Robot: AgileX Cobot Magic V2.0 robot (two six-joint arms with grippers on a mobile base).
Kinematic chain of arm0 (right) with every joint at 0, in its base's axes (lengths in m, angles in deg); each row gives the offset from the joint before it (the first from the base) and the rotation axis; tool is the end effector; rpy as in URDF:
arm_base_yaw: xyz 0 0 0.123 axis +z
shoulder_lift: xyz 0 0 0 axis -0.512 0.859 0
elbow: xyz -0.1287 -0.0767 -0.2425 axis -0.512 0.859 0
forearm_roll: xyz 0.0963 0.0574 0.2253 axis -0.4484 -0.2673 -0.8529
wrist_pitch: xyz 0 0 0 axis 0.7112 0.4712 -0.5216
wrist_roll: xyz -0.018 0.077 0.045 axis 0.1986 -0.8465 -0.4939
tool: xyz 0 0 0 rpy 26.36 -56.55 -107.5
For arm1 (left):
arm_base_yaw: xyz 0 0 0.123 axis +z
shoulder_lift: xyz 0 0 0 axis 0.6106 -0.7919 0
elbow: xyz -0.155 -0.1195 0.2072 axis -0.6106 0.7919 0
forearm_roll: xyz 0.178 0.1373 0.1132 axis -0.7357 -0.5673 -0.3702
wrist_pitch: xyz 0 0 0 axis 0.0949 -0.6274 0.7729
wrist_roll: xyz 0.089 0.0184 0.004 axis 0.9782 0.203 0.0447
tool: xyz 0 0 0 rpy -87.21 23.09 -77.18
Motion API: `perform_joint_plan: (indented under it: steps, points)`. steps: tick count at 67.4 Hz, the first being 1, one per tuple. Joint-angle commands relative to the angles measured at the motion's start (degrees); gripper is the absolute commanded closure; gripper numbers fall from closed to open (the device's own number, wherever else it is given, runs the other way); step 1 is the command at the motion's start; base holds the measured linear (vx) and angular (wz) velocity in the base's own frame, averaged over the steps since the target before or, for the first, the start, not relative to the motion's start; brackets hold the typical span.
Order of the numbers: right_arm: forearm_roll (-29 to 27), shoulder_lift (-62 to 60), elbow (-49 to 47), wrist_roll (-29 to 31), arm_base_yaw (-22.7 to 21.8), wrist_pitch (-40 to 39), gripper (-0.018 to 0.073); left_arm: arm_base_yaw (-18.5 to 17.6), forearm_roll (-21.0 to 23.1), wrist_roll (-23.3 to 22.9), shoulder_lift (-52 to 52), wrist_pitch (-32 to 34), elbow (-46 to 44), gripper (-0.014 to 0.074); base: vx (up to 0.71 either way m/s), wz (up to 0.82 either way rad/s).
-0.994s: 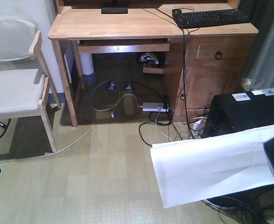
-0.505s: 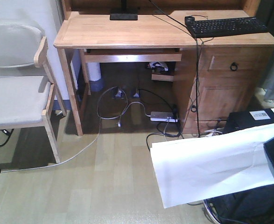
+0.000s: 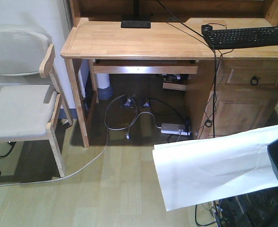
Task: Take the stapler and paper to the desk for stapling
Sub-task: 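Drive the base up to the wooden desk with the monitor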
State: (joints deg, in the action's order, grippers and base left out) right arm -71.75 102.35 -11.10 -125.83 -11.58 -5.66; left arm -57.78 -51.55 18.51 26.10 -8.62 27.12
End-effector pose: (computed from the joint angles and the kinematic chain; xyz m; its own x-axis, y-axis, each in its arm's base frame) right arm 0.0833 0.0523 0.2456 -0.2835 0.8320 -0.4769 -0.6228 0.2185 0.7513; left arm 0.0410 -0.0202 0.3018 -0.3218 0.0935 -0.9422 0.3840 0.9225 -0.0396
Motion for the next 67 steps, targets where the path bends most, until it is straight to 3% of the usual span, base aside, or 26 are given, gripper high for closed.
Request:
perform_joint_plan:
  steps: [1,67]
  points:
    - [-0.34,0.16,1.42,0.50,-0.05,-4.03,0.0564,-0.20,0.58,-0.12,-0.56,6.34,-1.68,0.0603,0.20,0.03]
    - [-0.34,0.16,1.42,0.50,-0.05,-4.03,0.0564,-0.20,0.58,-0.12,-0.56,6.34,-1.68,0.0603,0.19,0.03]
